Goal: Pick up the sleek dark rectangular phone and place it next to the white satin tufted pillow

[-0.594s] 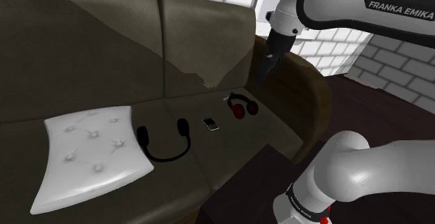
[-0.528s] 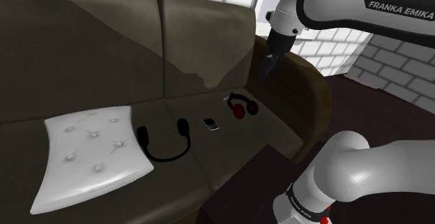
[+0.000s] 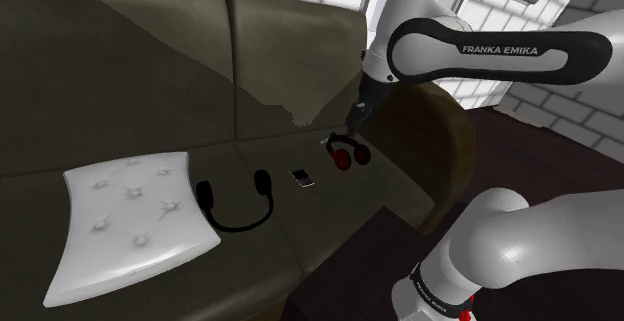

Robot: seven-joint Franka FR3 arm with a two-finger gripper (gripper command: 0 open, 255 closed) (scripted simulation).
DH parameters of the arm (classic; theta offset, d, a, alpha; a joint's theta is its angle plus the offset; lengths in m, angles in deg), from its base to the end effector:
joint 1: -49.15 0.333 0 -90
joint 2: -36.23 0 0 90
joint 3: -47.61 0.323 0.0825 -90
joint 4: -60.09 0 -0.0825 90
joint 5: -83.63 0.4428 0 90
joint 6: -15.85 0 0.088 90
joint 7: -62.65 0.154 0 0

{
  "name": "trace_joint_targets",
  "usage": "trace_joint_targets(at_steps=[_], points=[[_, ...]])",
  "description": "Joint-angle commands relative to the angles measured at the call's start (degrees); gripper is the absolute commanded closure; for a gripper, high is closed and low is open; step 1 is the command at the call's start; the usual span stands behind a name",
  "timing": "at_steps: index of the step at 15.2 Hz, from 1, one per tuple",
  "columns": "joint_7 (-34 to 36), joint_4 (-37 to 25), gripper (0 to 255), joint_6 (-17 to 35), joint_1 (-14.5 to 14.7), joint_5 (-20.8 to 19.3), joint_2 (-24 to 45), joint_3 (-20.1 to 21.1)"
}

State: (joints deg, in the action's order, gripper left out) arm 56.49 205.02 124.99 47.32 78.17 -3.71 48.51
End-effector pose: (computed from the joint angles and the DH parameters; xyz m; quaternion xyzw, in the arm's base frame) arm 0.4037 -0.0179 0.4521 0.9964 0.0579 0.0328 0.0528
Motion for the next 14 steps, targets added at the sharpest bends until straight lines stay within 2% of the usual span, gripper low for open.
trace_joint_targets(at_steps=[1, 8, 14], points=[[0.25, 1.82, 0, 4.93, -0.53, -0.15, 2.53, -0.73], [1.84, 4.94, 0, 21.64, -1.78, 0.01, 14.85, -2.27], [2.59, 3.89, 0, 35.23, -2.4, 0.93, 28.41, -3.56]])
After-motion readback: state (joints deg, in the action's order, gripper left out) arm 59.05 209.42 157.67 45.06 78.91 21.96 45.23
